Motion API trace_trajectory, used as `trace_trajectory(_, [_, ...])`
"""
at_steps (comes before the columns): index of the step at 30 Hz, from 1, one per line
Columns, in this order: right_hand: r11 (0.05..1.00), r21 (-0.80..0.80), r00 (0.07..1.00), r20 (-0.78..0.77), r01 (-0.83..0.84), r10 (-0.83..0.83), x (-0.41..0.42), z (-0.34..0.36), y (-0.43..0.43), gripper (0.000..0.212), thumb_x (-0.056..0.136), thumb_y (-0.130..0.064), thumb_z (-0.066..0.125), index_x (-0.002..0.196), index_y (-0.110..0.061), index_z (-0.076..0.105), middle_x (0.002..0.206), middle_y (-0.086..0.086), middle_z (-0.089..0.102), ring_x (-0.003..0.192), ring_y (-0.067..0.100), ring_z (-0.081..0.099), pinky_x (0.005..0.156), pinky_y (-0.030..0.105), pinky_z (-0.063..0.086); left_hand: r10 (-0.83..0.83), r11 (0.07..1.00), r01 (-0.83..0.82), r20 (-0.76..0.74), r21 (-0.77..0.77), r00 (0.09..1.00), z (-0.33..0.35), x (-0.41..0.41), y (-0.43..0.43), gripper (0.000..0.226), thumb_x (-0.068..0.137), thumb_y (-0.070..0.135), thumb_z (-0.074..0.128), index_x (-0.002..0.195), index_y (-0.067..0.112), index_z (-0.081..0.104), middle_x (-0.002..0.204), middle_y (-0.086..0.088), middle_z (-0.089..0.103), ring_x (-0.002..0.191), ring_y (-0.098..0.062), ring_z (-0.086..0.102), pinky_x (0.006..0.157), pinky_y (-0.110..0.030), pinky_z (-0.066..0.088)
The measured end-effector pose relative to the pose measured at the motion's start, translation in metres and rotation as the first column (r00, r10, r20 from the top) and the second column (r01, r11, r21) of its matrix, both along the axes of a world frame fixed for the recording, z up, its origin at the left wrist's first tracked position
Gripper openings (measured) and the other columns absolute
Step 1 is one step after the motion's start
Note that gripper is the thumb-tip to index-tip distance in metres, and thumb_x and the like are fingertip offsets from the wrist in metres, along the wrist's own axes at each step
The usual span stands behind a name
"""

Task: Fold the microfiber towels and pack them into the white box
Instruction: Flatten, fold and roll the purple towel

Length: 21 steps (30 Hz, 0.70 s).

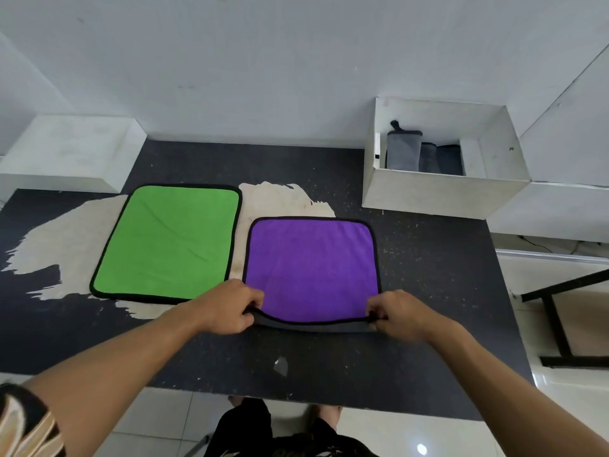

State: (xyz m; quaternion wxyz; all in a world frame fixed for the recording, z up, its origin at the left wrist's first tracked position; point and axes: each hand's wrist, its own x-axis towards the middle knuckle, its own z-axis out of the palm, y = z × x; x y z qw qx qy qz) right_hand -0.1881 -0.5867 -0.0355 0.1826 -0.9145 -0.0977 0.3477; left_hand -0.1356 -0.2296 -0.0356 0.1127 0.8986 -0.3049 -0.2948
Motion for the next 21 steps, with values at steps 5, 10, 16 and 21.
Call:
trace_trajectory(5, [0.800, 0.358, 0.854, 0.012, 0.481, -0.519, 0.026, -0.005, -0.012, 0.008, 0.086, -0.016, 0.074, 0.089, -0.021, 0.069, 0.090, -0.006, 0.069, 0.087, 0.009, 0.064, 0.079, 0.031, 0.052, 0.425, 0.855, -0.451, -0.153, -0.258, 0.892, 0.006, 0.034, -0.016, 0.013, 0.087, 0.009, 0.062, 0.090, 0.019, 0.069, 0.087, 0.006, 0.071, 0.081, -0.013, 0.066, 0.077, -0.028, 0.050])
trace_trajectory(10, [0.472, 0.446, 0.561, -0.087, 0.761, -0.823, 0.051, -0.022, -0.005, 0.006, 0.087, -0.017, 0.074, 0.086, -0.018, 0.068, 0.090, 0.005, 0.069, 0.086, 0.024, 0.066, 0.072, 0.040, 0.058, 0.594, 0.731, -0.630, -0.212, -0.262, 0.776, 0.000, 0.055, -0.027, 0.012, 0.097, 0.016, 0.058, 0.087, 0.016, 0.065, 0.086, -0.001, 0.069, 0.082, -0.018, 0.064, 0.069, -0.030, 0.047])
trace_trajectory(16, [0.328, 0.507, 0.390, -0.018, 0.797, -0.921, 0.099, -0.030, 0.008, 0.014, 0.089, -0.027, 0.070, 0.089, -0.014, 0.068, 0.089, 0.001, 0.070, 0.090, 0.024, 0.066, 0.076, 0.038, 0.052, 0.808, 0.505, -0.776, -0.111, -0.379, 0.579, -0.011, 0.078, -0.033, 0.013, 0.099, 0.020, 0.055, 0.096, 0.011, 0.064, 0.092, -0.007, 0.066, 0.087, -0.023, 0.059, 0.066, -0.030, 0.037])
trace_trajectory(21, [0.453, 0.295, 0.468, 0.020, 0.841, -0.883, 0.126, -0.037, 0.013, 0.031, 0.088, -0.024, 0.071, 0.116, -0.011, 0.066, 0.110, 0.006, 0.066, 0.103, 0.025, 0.061, 0.090, 0.037, 0.051, 0.797, 0.583, -0.804, -0.108, -0.113, 0.594, -0.032, 0.096, -0.039, 0.023, 0.096, 0.026, 0.057, 0.105, 0.006, 0.063, 0.102, -0.010, 0.066, 0.093, -0.028, 0.060, 0.078, -0.034, 0.046])
